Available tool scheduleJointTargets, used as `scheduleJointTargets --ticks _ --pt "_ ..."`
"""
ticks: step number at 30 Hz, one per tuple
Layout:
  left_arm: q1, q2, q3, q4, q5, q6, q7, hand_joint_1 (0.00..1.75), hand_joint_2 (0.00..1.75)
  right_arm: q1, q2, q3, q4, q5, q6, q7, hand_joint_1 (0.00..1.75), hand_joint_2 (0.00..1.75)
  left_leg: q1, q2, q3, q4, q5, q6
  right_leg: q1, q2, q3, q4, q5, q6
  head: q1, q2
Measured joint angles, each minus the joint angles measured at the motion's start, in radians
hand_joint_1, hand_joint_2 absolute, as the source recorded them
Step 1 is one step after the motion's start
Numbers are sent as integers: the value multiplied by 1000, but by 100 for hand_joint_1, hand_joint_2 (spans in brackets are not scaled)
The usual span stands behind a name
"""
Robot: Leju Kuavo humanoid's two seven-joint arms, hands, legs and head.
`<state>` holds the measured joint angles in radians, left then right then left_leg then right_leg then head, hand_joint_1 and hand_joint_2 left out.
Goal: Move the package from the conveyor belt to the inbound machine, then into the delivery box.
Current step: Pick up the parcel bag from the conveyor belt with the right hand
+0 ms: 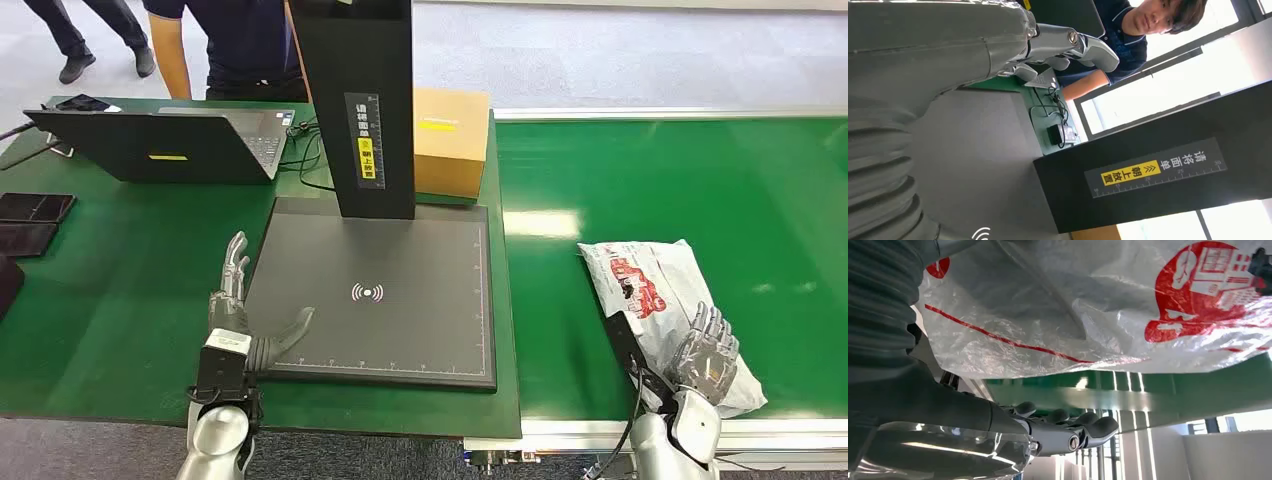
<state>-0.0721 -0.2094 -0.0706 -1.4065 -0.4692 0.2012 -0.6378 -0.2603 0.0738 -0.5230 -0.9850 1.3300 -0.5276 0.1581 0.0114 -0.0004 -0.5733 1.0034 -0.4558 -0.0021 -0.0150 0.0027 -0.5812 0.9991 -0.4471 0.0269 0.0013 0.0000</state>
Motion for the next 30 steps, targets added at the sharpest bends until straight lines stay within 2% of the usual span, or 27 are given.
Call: scheduleJointTargets --ticks 20,22,23,26,27,30 --pt "-5 0 -13 10 8 -8 14 0 175 -111 -77 -85 292 -12 3 16 0 175 0 0 6 0 0 1 0 0 6 -1 0 1 0 0" --pt "-5 0 -13 10 9 -8 14 0 175 -122 -82 -89 315 -12 3 14 7 175 0 0 7 0 -1 1 0 0 8 -2 0 1 0 0" --pt "-5 0 -13 10 9 -8 14 0 175 -127 -84 -91 324 -12 1 11 41 175 0 0 8 0 -1 1 0 0 9 -2 1 1 0 0" --pt "-4 0 -13 10 10 -8 14 0 175 -140 -87 -97 352 -11 -9 2 160 175 0 0 9 1 0 1 0 0 10 -3 1 2 0 0" --pt "-4 0 -13 10 11 -8 14 0 175 -142 -88 -98 360 -10 -12 -1 169 175 0 0 9 1 0 2 0 0 10 -3 1 2 0 0" --pt "-3 0 -13 10 14 -6 14 0 175 -144 -90 -100 380 -8 -19 -8 174 175 -1 0 8 1 0 2 -1 0 10 -3 2 3 0 0"
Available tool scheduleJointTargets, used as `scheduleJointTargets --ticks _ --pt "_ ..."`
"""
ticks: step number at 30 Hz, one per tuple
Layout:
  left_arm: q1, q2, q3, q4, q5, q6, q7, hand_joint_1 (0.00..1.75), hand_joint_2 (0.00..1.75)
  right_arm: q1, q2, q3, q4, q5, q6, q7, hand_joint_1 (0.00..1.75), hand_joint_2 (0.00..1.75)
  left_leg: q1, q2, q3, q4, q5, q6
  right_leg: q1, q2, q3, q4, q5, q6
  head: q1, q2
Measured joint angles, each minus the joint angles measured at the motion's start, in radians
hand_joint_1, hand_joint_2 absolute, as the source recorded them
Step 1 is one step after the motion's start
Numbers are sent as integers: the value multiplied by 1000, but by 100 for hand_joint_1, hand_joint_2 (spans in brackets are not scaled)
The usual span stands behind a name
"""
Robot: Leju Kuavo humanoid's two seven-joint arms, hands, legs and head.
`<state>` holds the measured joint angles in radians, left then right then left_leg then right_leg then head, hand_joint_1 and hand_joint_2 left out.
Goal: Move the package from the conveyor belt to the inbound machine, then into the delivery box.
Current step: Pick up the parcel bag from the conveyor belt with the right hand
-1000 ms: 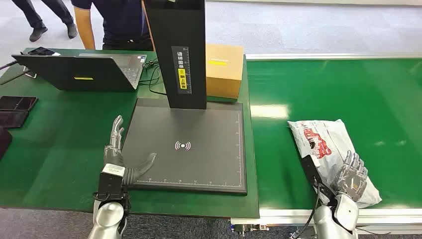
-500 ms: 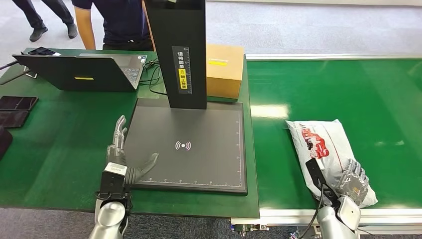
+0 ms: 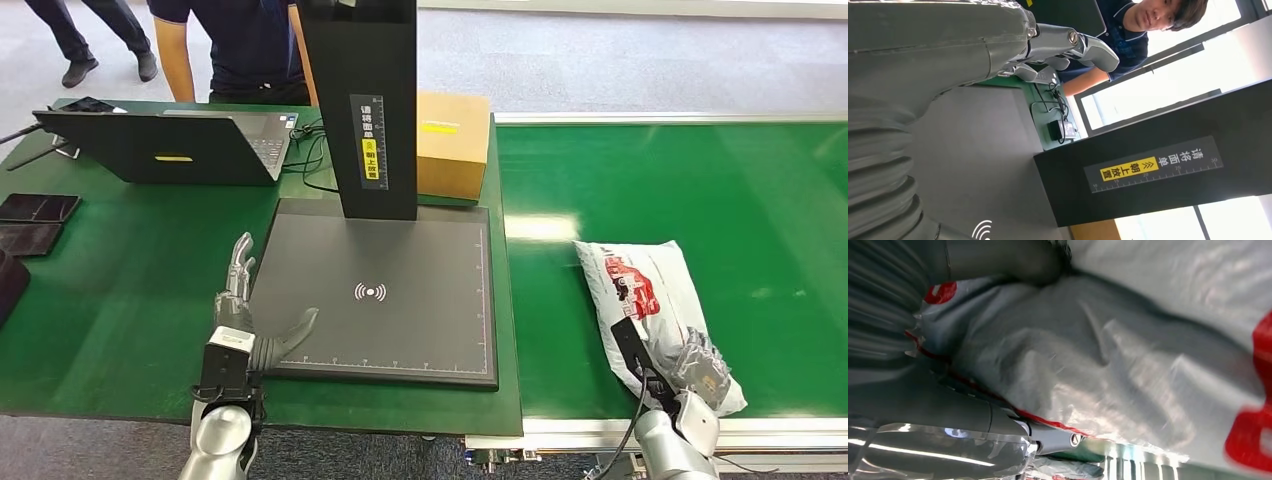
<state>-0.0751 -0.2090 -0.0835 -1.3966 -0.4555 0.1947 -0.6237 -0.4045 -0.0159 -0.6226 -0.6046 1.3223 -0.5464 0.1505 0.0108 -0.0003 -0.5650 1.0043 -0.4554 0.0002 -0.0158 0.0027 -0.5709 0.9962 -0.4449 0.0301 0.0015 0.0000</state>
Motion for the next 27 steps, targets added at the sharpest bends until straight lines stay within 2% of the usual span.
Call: scheduleJointTargets --ticks 15,21,27 --pt "0 0 -3 1 2 6 0 0 175 2 2 -1 -14 -55 -83 -118 175 175 0 0 -3 0 0 0 0 0 -3 0 0 0 0 0" --pt "-1 0 -3 5 4 8 -1 0 175 35 29 8 -112 -96 -108 -179 175 175 0 -1 -6 0 0 0 0 0 -6 1 0 0 0 0" --pt "-2 0 -3 12 4 8 -8 0 175 101 82 58 -309 -152 -140 -260 175 175 0 -1 -8 0 0 0 0 0 -8 1 -1 -1 0 0"
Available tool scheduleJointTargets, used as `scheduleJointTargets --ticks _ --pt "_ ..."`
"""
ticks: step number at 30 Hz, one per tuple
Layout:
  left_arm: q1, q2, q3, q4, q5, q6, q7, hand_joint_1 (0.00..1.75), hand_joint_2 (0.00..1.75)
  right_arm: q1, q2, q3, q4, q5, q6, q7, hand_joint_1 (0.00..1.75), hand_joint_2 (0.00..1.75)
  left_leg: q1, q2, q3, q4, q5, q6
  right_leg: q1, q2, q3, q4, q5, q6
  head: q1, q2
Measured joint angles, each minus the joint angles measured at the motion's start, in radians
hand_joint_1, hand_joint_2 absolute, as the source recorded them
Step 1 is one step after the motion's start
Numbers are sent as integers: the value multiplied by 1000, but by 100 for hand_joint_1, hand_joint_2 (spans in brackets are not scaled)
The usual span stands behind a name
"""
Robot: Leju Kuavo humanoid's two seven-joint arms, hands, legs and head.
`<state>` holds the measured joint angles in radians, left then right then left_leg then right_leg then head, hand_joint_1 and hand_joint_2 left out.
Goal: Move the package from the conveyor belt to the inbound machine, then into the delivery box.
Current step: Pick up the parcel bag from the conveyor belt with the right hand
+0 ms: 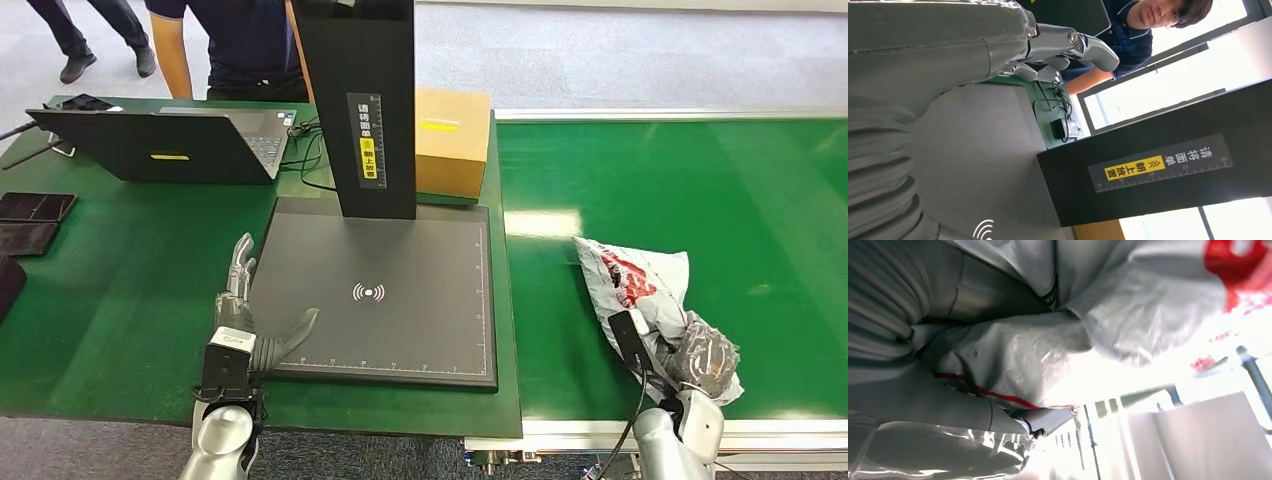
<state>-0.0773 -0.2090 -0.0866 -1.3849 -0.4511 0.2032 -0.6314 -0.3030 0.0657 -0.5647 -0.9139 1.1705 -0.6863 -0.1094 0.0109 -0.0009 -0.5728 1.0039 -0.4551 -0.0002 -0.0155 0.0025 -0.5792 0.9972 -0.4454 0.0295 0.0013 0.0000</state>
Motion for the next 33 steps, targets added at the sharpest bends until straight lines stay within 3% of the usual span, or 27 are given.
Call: scheduleJointTargets --ticks 9,21,28,33 --pt "-16 -8 1 13 -5 -7 -10 0 175 90 96 38 -320 -21 -5 -127 175 175 0 0 -1 0 0 0 0 0 -1 0 0 0 0 0" --pt "-39 -9 4 47 -2 -4 -41 0 175 111 202 48 -556 -40 -6 -313 175 175 0 0 -2 0 0 0 0 0 -2 0 0 0 0 0" --pt "-47 -9 4 67 6 6 -53 0 175 84 233 95 -609 -20 -6 -344 175 175 0 0 -2 -1 0 0 0 0 -2 1 0 0 0 0" --pt "-51 -9 3 78 16 16 -60 0 175 59 232 181 -602 -62 -6 -322 175 175 0 0 -2 0 0 0 0 0 -2 1 0 0 0 0"
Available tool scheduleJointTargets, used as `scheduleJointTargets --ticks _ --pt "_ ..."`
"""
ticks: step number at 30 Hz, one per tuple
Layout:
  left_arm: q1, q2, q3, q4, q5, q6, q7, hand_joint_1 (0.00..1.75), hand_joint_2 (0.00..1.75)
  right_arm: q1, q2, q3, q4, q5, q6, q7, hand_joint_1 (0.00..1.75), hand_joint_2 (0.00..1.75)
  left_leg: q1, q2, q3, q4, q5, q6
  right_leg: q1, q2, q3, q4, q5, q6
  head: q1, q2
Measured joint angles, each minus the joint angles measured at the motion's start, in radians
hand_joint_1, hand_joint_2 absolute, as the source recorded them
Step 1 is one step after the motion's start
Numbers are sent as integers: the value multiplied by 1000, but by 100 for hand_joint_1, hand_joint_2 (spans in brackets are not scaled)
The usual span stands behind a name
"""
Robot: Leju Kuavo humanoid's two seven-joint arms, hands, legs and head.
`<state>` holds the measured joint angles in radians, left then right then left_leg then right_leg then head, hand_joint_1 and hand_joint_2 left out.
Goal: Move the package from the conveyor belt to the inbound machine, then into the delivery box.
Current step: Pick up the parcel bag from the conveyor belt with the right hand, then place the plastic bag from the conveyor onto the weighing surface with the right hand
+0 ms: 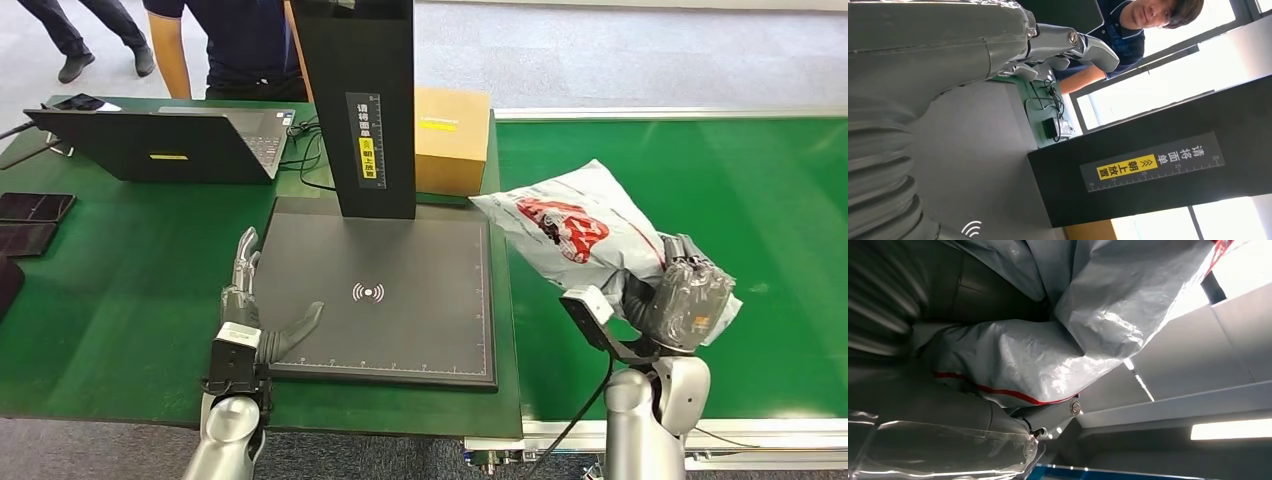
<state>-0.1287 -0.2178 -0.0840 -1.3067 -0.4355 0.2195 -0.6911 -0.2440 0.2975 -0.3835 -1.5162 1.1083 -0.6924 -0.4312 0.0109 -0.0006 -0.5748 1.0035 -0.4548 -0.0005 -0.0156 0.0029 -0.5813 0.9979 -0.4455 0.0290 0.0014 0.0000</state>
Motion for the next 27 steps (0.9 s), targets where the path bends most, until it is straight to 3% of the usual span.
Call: scheduleJointTargets --ticks 10,18,27 --pt "-10 2 -5 9 15 7 -1 0 175 -67 -95 366 76 -76 2 144 175 175 0 0 -1 0 0 0 0 0 -2 1 0 0 0 0" --pt "-14 6 -15 23 43 28 -7 0 175 -121 -132 604 168 -109 53 152 175 175 0 0 -2 0 0 0 0 0 -2 1 0 0 0 0" --pt "-16 26 -48 29 72 47 -8 0 175 -193 -135 779 290 -153 70 130 175 175 0 0 -2 0 0 -1 0 0 -2 1 0 0 0 0"
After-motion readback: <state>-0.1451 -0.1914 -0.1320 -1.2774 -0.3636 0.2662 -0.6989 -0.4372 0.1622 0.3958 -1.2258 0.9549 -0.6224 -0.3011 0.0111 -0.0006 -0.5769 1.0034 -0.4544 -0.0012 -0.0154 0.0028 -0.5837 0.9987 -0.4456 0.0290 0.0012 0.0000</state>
